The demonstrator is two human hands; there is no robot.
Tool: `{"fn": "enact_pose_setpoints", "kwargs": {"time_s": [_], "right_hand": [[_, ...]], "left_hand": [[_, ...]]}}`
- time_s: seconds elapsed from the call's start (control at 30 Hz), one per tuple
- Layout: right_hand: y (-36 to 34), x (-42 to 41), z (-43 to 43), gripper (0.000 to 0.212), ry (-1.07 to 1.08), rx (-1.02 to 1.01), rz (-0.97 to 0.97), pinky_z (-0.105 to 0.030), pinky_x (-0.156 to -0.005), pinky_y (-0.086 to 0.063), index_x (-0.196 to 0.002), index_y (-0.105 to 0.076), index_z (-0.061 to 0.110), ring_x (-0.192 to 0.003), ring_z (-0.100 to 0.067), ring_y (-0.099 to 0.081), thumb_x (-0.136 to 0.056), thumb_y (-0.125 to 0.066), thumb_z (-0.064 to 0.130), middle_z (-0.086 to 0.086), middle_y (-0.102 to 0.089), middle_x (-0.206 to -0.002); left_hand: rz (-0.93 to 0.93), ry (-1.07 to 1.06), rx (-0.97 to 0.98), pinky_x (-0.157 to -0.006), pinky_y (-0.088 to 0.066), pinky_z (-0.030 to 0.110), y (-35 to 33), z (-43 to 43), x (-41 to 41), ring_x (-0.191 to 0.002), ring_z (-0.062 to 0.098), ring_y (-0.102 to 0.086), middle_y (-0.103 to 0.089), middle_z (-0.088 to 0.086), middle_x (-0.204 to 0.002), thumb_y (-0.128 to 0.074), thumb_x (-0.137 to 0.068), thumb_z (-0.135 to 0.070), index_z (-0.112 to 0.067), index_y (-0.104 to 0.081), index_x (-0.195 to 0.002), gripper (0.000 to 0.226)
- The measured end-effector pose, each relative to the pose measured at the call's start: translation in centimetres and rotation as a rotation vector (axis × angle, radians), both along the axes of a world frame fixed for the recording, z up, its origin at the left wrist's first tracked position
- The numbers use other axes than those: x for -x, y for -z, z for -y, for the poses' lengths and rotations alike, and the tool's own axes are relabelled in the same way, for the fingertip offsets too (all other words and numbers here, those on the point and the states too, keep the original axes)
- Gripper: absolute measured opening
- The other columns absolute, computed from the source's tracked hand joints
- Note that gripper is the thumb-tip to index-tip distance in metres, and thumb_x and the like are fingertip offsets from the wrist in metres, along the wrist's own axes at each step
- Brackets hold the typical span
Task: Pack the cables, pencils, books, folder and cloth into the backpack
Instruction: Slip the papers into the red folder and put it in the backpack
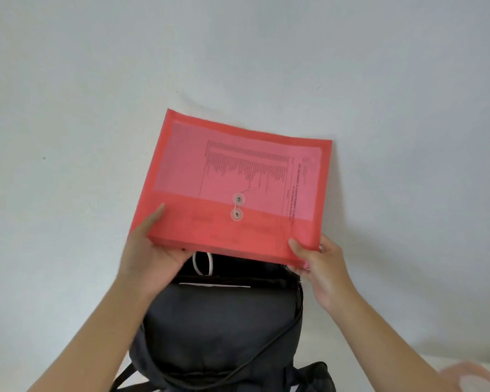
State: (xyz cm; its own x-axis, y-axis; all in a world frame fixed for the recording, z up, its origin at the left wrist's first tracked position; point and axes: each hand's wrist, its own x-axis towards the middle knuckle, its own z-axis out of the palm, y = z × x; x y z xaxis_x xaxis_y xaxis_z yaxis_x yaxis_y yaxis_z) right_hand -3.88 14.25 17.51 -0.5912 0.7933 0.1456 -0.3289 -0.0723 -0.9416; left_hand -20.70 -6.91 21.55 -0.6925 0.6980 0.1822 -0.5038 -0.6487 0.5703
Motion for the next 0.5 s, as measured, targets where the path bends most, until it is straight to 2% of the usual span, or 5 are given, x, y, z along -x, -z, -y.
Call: {"fn": "enact_pose_setpoints", "kwargs": {"time_s": [0.1, 0.17, 0.23, 0.33, 0.5], "right_hand": [[-0.2, 0.1, -0.2, 0.027, 0.047, -0.102, 0.005, -0.027, -0.064, -0.06, -0.106, -0.071, 0.023, -0.085, -0.016, -0.075, -0.09, -0.074, 0.002, -0.002, -0.077, -0.097], [-0.4, 0.4, -0.7, 0.027, 0.085, -0.134, -0.008, -0.029, -0.067, -0.062, -0.104, -0.072, 0.024, -0.081, -0.012, -0.075, -0.089, -0.075, 0.002, -0.003, -0.077, -0.095], [-0.6, 0.5, -1.4, 0.025, 0.123, -0.143, -0.028, -0.038, -0.078, -0.064, -0.102, -0.074, 0.021, -0.088, -0.017, -0.076, -0.086, -0.079, 0.003, -0.003, -0.079, -0.096], [-0.9, 1.0, -1.9, 0.03, 0.095, 0.009, -0.193, -0.039, -0.083, -0.062, -0.109, -0.07, 0.009, -0.103, -0.026, -0.074, -0.081, -0.081, 0.004, -0.008, -0.077, -0.109], [-1.0, 2.9, 0.3, 0.05, -0.339, 0.33, -0.433, -0.039, -0.096, -0.058, -0.133, -0.053, 0.005, -0.117, -0.025, -0.069, -0.086, -0.07, 0.005, -0.011, -0.07, -0.129]], "left_hand": [[-0.039, 0.057, 0.088, -0.114, -0.035, 0.061, -0.3, 3.2, 2.3, -0.135, 0.037, -0.056, -0.057, 0.013, -0.148, -0.044, -0.107, -0.041, -0.012, -0.06, -0.141, 0.048], [-0.101, 0.257, 0.119, -0.123, -0.017, 0.059, -0.2, 5.3, 4.0, -0.147, 0.039, -0.04, -0.038, 0.019, -0.161, -0.032, -0.109, -0.053, -0.004, -0.042, -0.154, 0.067], [-0.309, 0.319, 0.222, -0.118, -0.036, 0.052, -0.7, 6.3, 4.0, -0.139, 0.035, -0.051, -0.051, 0.02, -0.152, -0.044, -0.106, -0.052, -0.005, -0.043, -0.154, 0.067], [-0.546, 0.016, 0.572, -0.088, -0.062, 0.037, 0.6, 5.1, 3.2, -0.115, 0.025, -0.071, -0.071, 0.01, -0.13, -0.067, -0.091, -0.019, -0.016, -0.061, -0.135, 0.045], [-0.347, -0.177, 0.408, -0.088, -0.062, 0.033, 3.8, 2.6, 1.6, -0.112, 0.023, -0.072, -0.072, 0.009, -0.128, -0.062, -0.095, -0.006, -0.012, -0.059, -0.137, 0.042]]}}
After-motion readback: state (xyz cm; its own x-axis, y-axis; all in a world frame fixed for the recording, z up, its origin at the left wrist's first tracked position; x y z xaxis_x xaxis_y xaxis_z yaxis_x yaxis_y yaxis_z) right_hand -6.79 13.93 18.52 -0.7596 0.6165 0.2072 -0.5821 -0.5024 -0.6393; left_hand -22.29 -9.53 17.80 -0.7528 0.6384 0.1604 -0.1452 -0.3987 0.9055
